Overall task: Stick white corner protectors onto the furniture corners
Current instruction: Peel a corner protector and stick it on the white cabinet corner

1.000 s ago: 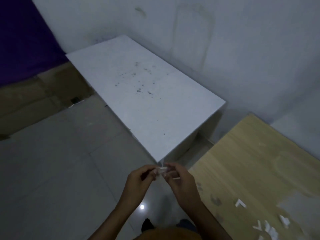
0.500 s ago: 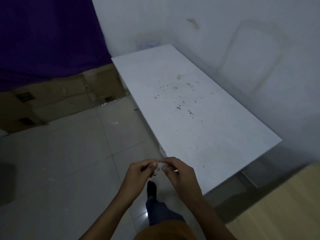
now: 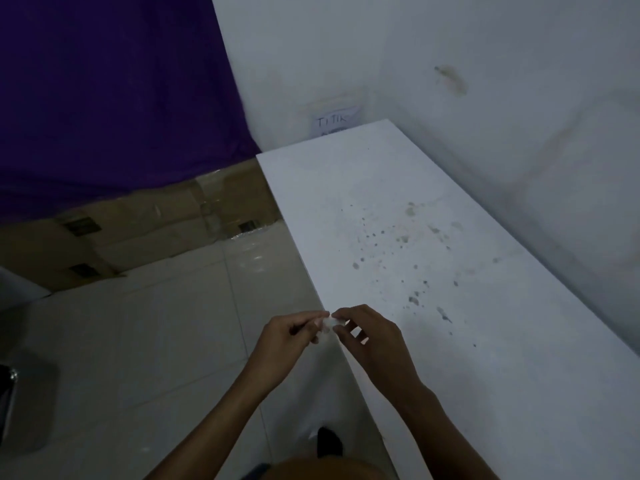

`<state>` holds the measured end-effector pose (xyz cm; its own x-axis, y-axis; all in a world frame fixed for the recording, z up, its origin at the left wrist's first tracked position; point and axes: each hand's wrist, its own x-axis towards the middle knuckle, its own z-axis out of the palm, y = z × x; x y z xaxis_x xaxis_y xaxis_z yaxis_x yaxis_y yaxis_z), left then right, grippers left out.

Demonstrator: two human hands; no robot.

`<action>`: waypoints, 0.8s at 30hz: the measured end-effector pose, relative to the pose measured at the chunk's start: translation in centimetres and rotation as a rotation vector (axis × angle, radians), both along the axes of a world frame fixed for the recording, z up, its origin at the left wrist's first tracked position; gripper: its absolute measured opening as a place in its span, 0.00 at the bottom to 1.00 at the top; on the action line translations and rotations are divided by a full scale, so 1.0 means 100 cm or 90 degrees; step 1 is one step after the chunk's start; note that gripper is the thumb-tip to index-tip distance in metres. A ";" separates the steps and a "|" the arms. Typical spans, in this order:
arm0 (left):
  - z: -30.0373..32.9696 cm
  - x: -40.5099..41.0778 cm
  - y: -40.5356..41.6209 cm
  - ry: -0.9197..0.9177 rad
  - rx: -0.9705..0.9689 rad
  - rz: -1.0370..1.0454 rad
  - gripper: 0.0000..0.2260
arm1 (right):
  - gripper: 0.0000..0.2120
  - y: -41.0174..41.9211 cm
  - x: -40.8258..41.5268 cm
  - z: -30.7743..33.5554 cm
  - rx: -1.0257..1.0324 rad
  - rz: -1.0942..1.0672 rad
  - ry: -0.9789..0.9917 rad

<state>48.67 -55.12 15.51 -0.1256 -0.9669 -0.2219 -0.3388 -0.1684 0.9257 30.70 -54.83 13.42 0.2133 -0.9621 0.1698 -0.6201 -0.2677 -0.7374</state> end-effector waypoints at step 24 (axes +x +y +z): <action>-0.064 0.214 -0.396 -0.029 0.112 0.016 0.09 | 0.09 -0.396 0.146 -0.034 0.075 0.004 0.034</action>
